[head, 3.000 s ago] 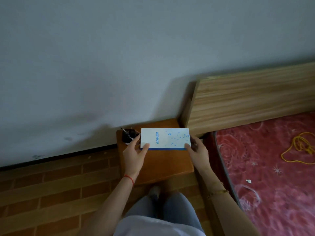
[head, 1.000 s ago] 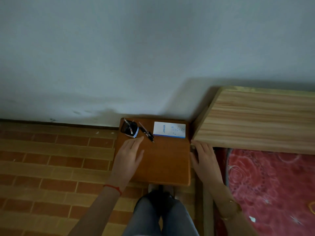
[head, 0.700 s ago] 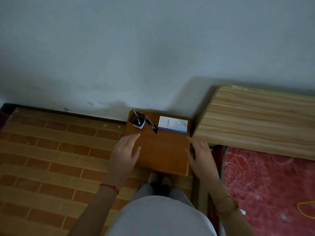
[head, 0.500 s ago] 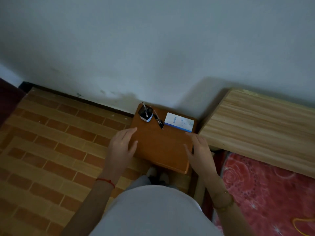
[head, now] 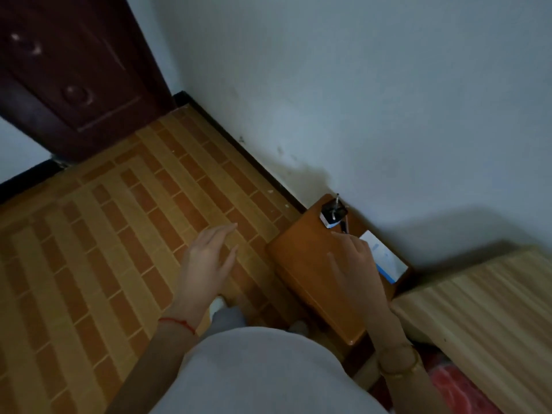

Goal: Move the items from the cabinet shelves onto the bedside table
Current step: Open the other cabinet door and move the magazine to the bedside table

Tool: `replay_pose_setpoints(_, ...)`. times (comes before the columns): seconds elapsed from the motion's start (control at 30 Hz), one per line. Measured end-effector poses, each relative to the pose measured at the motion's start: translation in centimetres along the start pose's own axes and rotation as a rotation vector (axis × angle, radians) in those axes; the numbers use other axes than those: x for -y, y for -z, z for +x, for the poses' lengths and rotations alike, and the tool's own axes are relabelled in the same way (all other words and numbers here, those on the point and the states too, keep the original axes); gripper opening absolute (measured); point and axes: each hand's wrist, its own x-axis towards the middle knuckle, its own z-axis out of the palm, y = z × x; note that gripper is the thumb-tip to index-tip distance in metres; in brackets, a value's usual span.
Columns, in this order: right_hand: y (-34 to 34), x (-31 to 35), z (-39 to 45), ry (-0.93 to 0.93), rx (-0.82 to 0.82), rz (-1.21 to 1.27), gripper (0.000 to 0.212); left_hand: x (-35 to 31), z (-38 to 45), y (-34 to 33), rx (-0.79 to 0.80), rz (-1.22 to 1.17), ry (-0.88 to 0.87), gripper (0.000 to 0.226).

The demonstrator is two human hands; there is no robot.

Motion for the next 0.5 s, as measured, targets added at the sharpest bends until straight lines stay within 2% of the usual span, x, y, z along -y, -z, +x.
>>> replay_pose_setpoints(0.23,-5.1,9.8,2.6,0.301,0.108,-0.067,0.041,7.9,-4.9,6.3,-0.158,0.017,0.231,0.038)
replay_pose_setpoints(0.5,-16.8,23.6,2.8,0.499,0.262,-0.080,0.037,19.9,-12.2,15.7,-0.275,0.130,0.472,0.038)
